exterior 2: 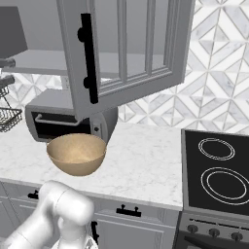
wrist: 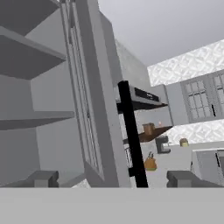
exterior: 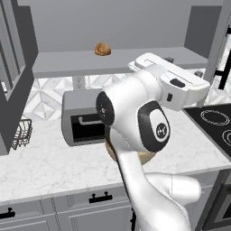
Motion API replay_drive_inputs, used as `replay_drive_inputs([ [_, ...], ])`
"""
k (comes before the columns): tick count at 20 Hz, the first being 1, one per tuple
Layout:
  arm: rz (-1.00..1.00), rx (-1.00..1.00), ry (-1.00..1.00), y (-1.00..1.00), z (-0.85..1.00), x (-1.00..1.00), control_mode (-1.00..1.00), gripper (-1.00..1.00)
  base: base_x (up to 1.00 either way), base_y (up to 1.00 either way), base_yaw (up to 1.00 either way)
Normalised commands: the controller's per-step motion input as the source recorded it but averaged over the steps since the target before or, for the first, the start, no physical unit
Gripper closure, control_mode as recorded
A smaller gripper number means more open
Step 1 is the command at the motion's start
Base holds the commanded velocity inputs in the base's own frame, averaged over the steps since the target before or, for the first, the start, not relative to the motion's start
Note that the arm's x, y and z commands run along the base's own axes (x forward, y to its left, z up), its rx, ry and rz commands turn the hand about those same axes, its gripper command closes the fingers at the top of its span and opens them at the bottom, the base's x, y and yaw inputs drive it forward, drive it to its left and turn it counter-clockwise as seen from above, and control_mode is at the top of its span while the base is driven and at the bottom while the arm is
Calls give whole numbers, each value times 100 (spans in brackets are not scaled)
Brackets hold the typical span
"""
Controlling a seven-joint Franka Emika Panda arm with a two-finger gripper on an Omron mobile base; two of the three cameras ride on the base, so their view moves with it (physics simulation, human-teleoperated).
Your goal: Open the cabinet, pick up the bread from the cabinet and place it in the basket. Then move the basket to the dining counter.
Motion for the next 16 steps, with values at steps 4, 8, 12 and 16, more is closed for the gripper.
replay_drive_inputs([
  [4,-35,7,0,-34,0,100,-100,-100,0,0,0],
  [8,-30,5,0,-70,-19,86,-100,-100,0,0,0],
  [12,-29,8,0,-67,-16,71,-100,-100,0,0,0],
  [16,-21,5,-1,-70,-20,28,-100,-100,0,0,0],
])
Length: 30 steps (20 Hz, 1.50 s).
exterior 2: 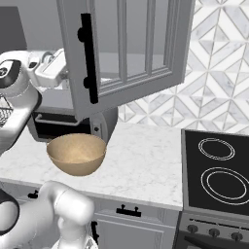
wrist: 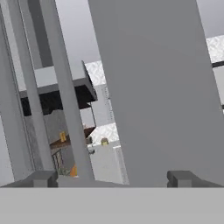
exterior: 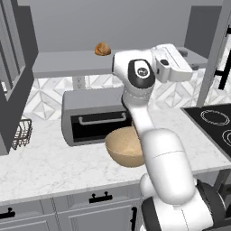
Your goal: Open the cabinet, pick up the bread from the cabinet and place it in the basket. Then move the basket to the dining counter.
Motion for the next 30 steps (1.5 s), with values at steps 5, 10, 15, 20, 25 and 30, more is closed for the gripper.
replay_drive_inputs([
  [5,-13,4,-3,-95,-3,-17,-100,-100,0,0,0],
  [10,-5,4,0,-100,0,-81,-100,-100,0,0,0],
  [15,-1,3,0,-100,0,-85,-100,-100,0,0,0],
  [20,6,5,0,-99,0,-45,-100,-100,0,0,0],
  [25,17,5,0,-70,0,-4,-100,-100,0,0,0],
  [30,23,-1,2,18,-3,-15,-100,-100,0,0,0],
])
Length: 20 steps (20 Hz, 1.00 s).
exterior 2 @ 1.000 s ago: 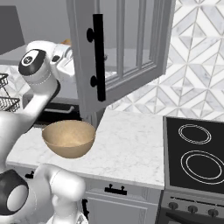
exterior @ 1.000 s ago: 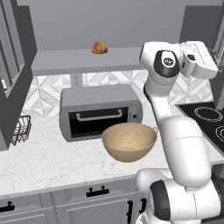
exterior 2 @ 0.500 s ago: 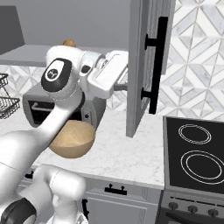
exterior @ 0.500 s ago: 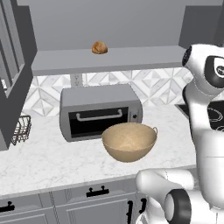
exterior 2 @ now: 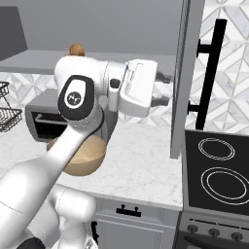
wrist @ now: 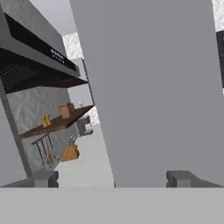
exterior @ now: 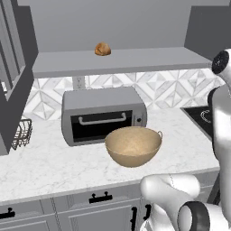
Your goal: Open the cabinet, pick up the bread from the cabinet and place it in the basket. Then move the basket to the dining counter.
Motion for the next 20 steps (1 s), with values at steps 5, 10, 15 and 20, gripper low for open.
replay_drive_inputs([
  [5,28,-13,6,100,-2,-40,-100,-100,0,0,0],
  [10,43,-1,18,100,0,-6,-100,-100,0,0,0],
  [15,55,7,23,98,0,12,-100,-100,0,0,0],
  [20,53,15,28,90,1,53,-100,-100,0,0,0],
])
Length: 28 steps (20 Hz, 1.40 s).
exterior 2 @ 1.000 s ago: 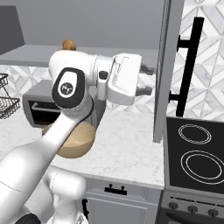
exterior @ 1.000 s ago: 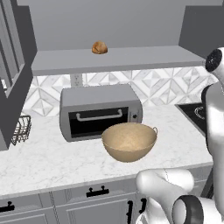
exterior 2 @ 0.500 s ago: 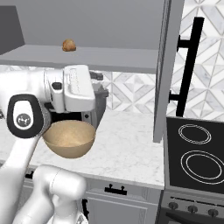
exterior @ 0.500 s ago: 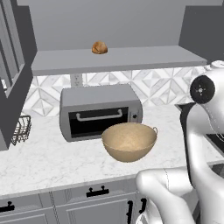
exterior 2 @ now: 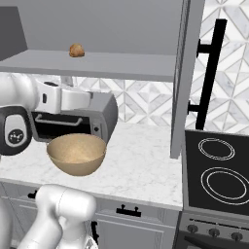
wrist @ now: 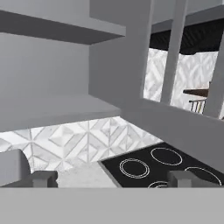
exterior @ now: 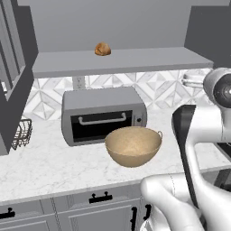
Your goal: Open the cabinet, pick up the bread from the cabinet and place it in the basket. Then move the basket to the dining counter.
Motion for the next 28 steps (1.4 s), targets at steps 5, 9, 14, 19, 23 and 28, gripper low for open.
replay_drive_inputs([
  [5,55,18,31,86,0,59,-100,-100,0,0,0],
  [9,55,14,17,88,0,45,-100,-100,0,0,0],
  [14,49,11,2,62,-5,20,-100,-100,0,0,0],
  [19,13,-1,-5,18,-3,7,-100,-100,0,0,0],
  [23,2,-1,-24,0,-5,36,-100,-100,0,0,0],
  [28,8,2,-19,0,-15,75,-100,-100,0,0,0],
])
